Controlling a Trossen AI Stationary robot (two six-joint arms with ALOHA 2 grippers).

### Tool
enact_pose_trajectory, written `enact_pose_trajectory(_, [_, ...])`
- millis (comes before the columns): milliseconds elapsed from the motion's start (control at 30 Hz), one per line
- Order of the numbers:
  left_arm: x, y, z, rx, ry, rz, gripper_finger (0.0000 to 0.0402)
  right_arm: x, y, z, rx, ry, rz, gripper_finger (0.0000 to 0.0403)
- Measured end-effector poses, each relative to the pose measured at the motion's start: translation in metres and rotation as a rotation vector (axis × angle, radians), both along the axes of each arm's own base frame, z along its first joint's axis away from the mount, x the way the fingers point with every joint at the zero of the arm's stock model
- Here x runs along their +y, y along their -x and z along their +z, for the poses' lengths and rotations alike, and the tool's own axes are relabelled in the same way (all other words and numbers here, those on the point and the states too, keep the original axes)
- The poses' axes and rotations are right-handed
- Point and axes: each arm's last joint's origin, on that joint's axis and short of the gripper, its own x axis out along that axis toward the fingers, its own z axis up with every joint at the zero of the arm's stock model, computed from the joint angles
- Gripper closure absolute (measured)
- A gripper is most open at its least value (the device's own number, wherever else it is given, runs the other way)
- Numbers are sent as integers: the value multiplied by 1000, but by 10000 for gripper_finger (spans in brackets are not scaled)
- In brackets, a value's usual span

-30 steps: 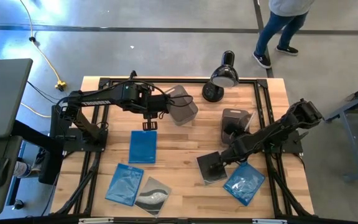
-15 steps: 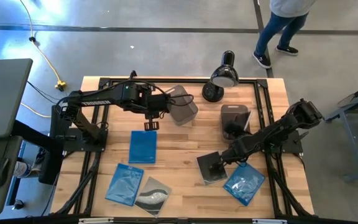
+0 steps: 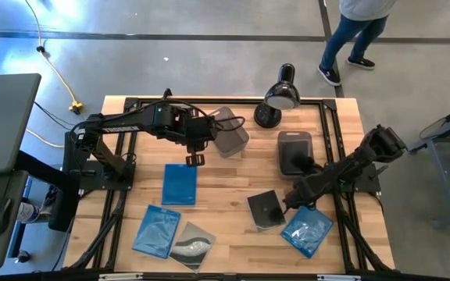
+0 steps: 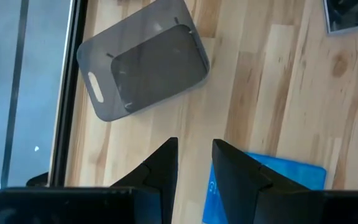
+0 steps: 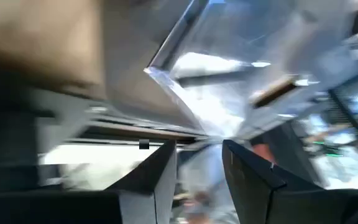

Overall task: Pick & place jewel cases by type
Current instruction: Put the middle black CD case into the right black bin, then put the right black CD case into the right black bin

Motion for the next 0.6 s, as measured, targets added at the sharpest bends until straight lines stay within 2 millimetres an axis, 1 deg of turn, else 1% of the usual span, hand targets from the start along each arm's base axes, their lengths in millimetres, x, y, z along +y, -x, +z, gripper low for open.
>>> enact_pose_trajectory(100, [0, 0, 0, 0, -1, 1, 305, 9, 5, -1, 21, -36, 17, 276])
enact_pose_trajectory(267, [0, 0, 0, 0, -2, 1, 305, 18, 9, 1, -14, 17, 110, 276])
enact_pose_trajectory(400, [0, 0, 0, -1, 5, -1, 305, 24, 2, 10, -85, 22, 128, 276])
enact_pose_trajectory(500, [0, -1, -2, -12, 20, 34, 305, 31, -10, 25, -240, 25, 100, 276])
enact_pose_trajectory(533, [0, -2, -6, -17, 31, 61, 305, 33, -15, 31, -321, 17, 66, 276])
enact_pose_trajectory(600, [-1, -4, -18, 7, 55, 84, 305, 42, -28, 43, -554, -39, -55, 276])
